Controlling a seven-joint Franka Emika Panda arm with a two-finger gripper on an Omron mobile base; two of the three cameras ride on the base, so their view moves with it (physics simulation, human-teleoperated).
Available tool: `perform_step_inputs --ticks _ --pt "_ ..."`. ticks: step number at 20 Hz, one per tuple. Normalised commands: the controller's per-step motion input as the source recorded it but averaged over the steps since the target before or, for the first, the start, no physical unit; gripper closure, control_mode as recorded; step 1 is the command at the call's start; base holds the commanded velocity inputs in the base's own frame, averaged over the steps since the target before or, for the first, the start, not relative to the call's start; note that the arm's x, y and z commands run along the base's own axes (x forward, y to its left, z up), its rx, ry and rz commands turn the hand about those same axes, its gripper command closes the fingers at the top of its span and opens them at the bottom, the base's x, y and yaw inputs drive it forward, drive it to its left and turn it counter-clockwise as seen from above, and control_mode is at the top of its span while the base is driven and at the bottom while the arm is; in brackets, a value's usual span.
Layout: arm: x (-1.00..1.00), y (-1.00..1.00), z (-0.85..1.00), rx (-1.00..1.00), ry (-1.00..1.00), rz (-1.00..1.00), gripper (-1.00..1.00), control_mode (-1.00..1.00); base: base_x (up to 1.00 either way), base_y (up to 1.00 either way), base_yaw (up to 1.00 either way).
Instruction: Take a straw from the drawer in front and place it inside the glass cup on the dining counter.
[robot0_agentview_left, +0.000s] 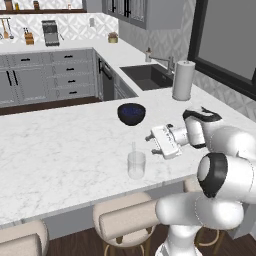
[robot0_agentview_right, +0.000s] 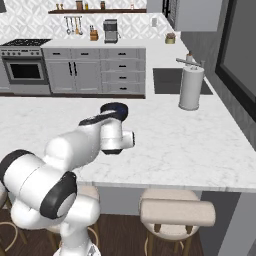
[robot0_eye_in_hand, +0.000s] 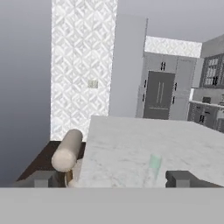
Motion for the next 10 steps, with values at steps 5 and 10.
perform_step_inputs --ticks 5,10 --pt "-1.00 0.00 0.94 -0.19 -0.31 0.00 -1.00 -1.00 0.00 0.00 0.00" --pt "-1.00 0.43 0.58 -0.41 -0.38 0.01 -1.00 -1.00 0.00 0.00 0.00"
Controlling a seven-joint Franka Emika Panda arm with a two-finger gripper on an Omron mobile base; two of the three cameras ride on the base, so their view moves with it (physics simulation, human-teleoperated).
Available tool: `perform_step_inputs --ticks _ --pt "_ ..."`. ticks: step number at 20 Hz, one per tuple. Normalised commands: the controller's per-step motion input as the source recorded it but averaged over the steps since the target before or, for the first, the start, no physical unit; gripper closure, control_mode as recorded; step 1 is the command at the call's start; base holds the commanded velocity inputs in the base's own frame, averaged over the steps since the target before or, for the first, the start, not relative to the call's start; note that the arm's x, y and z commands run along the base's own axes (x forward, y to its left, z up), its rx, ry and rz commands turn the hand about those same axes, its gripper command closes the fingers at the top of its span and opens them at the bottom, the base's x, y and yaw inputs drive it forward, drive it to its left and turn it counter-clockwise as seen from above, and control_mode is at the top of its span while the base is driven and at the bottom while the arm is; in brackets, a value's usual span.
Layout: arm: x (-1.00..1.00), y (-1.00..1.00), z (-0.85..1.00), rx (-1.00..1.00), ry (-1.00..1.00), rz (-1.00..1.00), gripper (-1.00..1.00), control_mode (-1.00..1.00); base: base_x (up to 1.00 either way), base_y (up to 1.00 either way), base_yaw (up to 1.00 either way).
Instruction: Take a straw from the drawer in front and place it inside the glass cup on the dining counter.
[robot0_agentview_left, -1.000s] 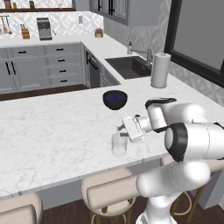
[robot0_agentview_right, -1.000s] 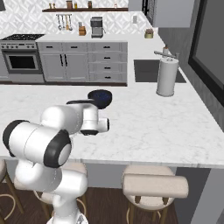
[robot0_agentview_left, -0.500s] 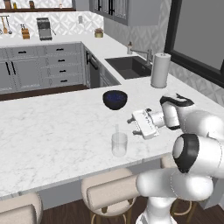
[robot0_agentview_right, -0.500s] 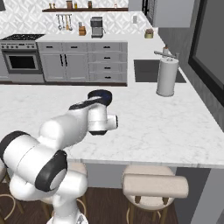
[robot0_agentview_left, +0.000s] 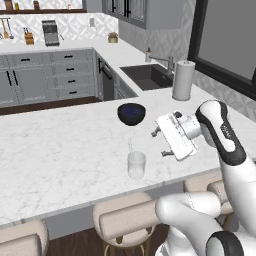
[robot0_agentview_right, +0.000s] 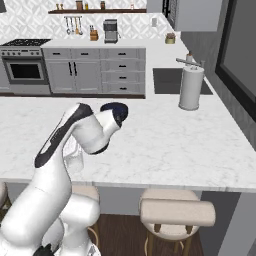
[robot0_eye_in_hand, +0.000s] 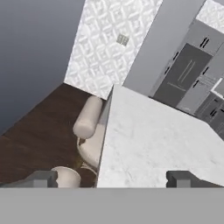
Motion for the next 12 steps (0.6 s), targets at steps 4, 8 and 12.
perform_step_inputs --ticks 4,8,12 --pt "-0.89 0.86 0.10 -0.52 -0.25 0.05 -1.00 -1.00 0.00 0.00 0.00" --pt "-0.45 0.99 -0.03 -0.54 -0.05 0.10 -1.00 -1.00 0.00 0.00 0.00" --pt "-0.04 0.99 -0.29 -0.54 0.05 0.12 -1.00 -1.00 0.00 0.00 0.00"
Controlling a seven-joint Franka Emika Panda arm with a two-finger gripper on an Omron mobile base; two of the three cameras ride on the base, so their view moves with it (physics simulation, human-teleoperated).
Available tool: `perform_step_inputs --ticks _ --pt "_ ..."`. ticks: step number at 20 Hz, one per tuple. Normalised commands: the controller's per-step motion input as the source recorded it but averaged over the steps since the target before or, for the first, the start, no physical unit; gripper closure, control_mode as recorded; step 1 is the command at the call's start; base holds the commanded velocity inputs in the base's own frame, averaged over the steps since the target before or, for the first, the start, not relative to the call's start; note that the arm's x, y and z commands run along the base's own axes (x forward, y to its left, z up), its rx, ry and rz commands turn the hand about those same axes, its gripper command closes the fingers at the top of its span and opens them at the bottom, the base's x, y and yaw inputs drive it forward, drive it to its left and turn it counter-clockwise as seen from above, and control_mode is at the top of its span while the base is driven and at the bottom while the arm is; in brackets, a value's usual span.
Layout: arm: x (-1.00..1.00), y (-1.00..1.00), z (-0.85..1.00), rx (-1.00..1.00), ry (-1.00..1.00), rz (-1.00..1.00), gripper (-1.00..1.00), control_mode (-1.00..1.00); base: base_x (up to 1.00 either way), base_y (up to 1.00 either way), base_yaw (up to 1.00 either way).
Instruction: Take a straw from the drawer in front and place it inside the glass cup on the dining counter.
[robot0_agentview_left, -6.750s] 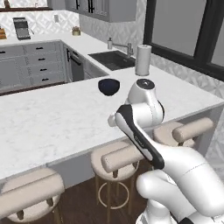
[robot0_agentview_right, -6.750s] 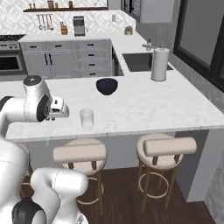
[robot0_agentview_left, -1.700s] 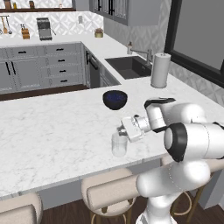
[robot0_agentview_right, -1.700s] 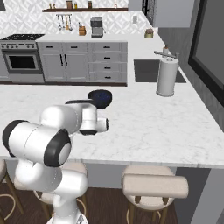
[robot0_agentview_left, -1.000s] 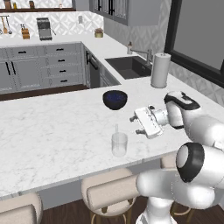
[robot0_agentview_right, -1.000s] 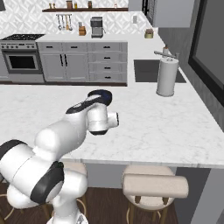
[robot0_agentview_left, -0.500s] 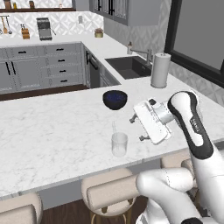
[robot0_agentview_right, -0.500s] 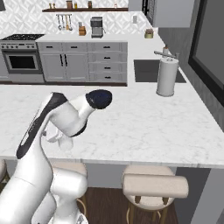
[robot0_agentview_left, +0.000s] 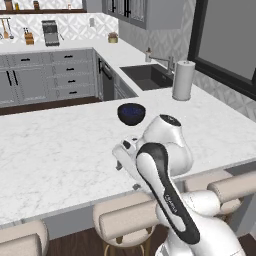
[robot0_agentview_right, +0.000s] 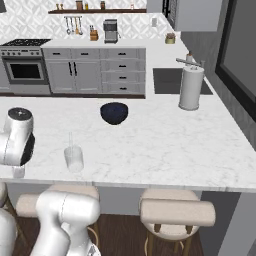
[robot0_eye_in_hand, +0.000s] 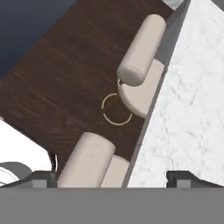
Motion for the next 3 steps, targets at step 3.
perform_step_inputs --ticks 3 --pt "0.02 0.90 -0.47 -0.55 0.15 0.13 -1.00 -1.00 0.00 0.00 0.00"
